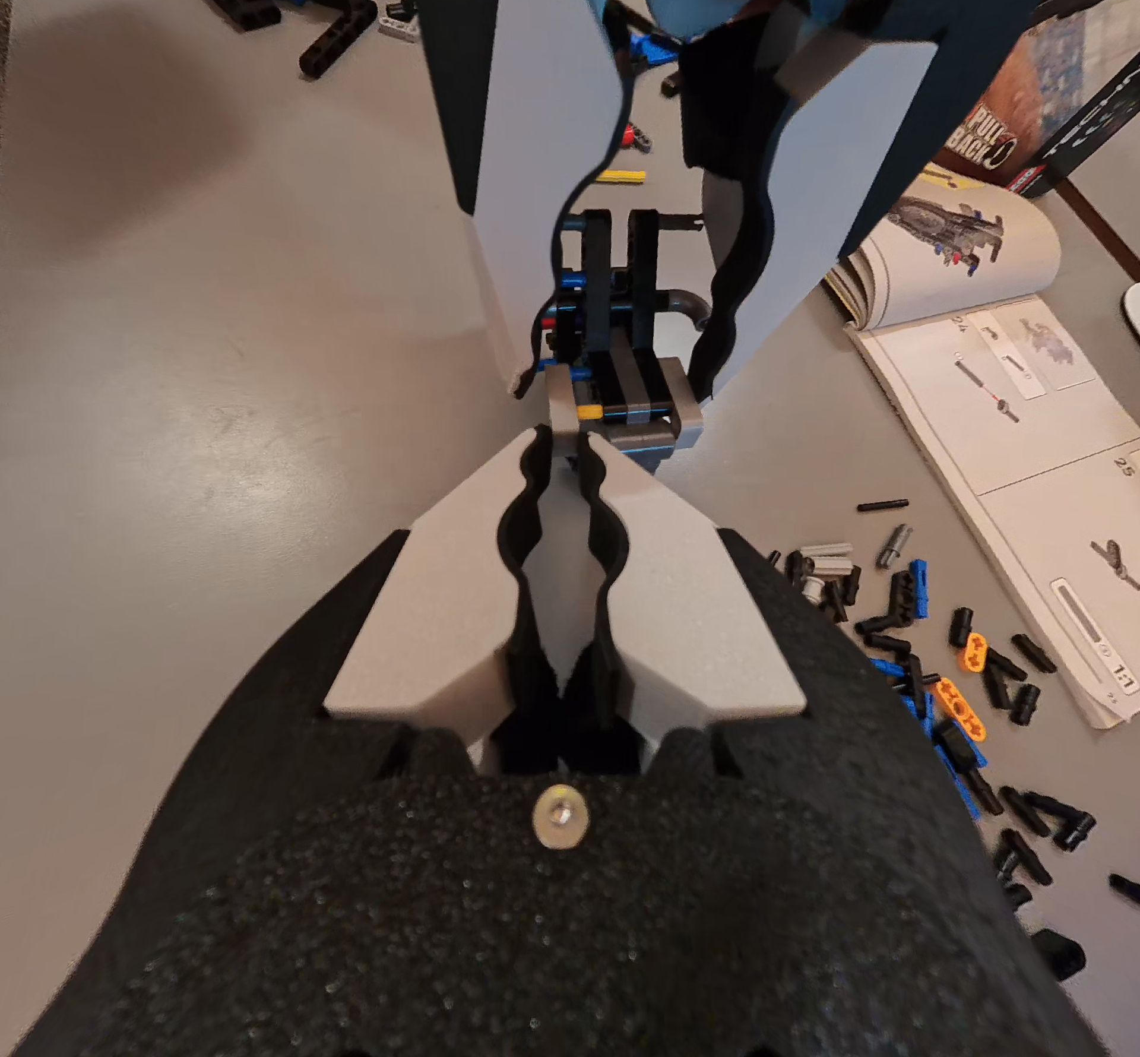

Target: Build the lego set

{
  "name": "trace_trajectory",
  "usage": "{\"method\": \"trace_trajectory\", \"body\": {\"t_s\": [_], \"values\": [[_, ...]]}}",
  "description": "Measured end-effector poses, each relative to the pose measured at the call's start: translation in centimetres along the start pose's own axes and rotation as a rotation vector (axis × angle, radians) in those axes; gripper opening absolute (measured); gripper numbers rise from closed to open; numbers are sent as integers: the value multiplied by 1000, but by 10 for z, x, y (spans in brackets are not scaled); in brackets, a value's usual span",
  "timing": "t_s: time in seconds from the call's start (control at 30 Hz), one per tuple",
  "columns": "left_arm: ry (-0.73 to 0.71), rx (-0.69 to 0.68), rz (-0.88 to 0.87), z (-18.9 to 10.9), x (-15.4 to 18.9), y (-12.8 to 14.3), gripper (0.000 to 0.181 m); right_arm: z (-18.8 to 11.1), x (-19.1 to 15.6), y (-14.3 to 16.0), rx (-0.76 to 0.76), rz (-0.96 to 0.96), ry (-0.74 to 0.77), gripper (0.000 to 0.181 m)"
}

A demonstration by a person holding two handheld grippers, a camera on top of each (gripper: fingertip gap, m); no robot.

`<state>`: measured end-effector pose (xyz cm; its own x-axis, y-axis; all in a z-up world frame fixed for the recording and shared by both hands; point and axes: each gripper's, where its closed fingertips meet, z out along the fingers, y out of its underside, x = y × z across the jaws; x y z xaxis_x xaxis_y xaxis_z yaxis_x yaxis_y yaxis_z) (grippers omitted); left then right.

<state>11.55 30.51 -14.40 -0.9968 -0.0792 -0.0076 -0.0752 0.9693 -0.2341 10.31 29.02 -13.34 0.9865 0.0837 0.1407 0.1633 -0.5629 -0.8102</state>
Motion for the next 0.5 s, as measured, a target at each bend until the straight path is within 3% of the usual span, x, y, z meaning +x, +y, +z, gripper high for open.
{"method": "trace_trajectory", "body": {"t_s": [0.33,0.5], "values": [[6,1,-5,0,-3,-3,54,-1,3,3,13,72,-42,8],[23,69,-39,-2,-3,-11,55,-4,3,1,46,131,-86,7]]}}
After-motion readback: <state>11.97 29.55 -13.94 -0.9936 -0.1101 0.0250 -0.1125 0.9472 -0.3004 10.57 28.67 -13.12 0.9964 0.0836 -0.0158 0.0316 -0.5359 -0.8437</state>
